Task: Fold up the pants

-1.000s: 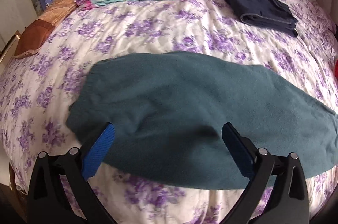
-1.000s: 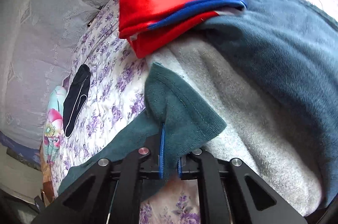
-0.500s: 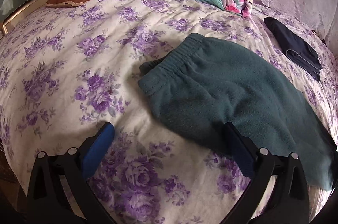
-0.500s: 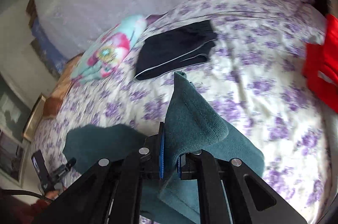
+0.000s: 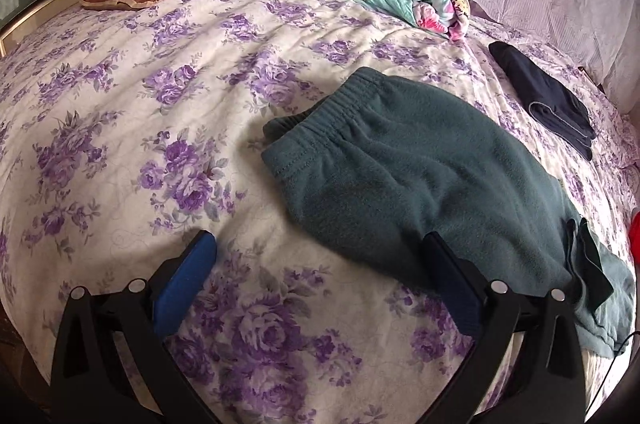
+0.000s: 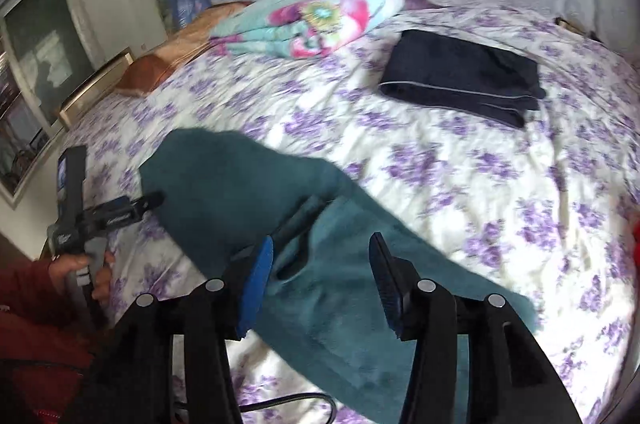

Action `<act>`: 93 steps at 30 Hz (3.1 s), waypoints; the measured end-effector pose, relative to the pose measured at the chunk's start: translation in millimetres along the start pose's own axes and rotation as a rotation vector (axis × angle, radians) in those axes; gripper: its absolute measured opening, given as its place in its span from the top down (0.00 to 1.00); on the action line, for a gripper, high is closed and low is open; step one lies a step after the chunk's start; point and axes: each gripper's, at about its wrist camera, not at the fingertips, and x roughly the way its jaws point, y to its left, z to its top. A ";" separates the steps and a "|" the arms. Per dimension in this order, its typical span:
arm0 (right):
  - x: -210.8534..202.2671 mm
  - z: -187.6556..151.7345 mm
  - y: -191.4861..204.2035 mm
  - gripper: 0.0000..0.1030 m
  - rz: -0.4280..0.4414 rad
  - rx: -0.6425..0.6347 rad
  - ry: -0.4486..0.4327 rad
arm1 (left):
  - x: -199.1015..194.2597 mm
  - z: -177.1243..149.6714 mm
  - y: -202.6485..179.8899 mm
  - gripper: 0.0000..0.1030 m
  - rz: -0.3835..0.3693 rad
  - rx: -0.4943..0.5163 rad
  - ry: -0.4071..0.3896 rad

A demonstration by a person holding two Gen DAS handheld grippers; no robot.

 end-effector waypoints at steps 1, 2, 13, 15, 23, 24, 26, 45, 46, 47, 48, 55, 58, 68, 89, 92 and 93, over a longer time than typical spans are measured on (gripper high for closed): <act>2.6 0.9 -11.3 0.51 -0.035 0.035 0.005 | -0.2 -0.4 0.3 0.04 0.001 -0.001 0.000; 10.4 2.4 -19.2 0.51 -0.062 0.070 0.029 | -0.4 -0.7 0.5 0.04 0.002 -0.001 0.000; 57.0 -6.9 52.8 0.43 -0.057 -0.298 0.137 | 0.6 -0.7 -1.1 0.04 0.013 0.005 0.003; 43.9 -0.4 50.6 0.37 -0.052 -0.281 0.067 | 0.5 -0.8 -1.1 0.04 0.013 0.004 0.003; 49.6 0.0 34.9 0.27 -0.074 -0.193 0.116 | 3.3 6.3 -2.6 0.04 0.013 0.011 0.056; 32.1 1.9 29.7 0.25 -0.074 -0.180 0.049 | 4.2 10.5 -1.9 0.04 0.003 0.004 0.081; 17.9 -2.2 18.1 0.18 -0.117 -0.169 0.016 | 4.5 20.1 4.0 0.04 -0.050 -0.047 0.137; -14.7 -62.4 -87.8 0.10 -0.277 0.231 0.097 | 42.1 64.4 26.6 0.05 -0.361 -0.147 0.087; -17.4 -66.8 -95.5 0.10 -0.293 0.271 0.093 | 41.3 63.7 27.6 0.05 -0.367 -0.149 0.082; -20.1 -71.5 -101.6 0.10 -0.308 0.303 0.089 | 41.4 64.3 28.2 0.10 -0.370 -0.154 0.079; -21.3 -73.6 -107.5 0.10 -0.317 0.330 0.086 | 41.2 64.6 29.3 0.19 -0.371 -0.159 0.077; 17.7 -83.7 -114.2 0.08 -0.309 0.323 0.255 | 43.9 66.3 43.1 0.55 -0.387 -0.248 0.086; 17.9 -86.4 -116.3 0.06 -0.301 0.347 0.242 | 39.2 67.9 46.5 0.73 -0.413 -0.261 0.095; -10.9 -89.9 -145.1 0.06 -0.314 0.398 0.146 | 37.3 69.7 35.5 0.33 -0.300 -0.211 0.151; -24.2 -127.1 -189.1 0.03 -0.370 0.469 0.041 | -107.0 73.5 -214.6 0.83 -0.545 0.475 -0.079; -26.2 -129.4 -188.3 0.03 -0.357 0.445 0.021 | -104.0 32.3 -284.6 0.83 -0.691 0.603 0.032; -29.1 -130.9 -189.5 0.04 -0.344 0.446 0.011 | -98.8 16.4 -304.2 0.82 -0.733 0.631 0.093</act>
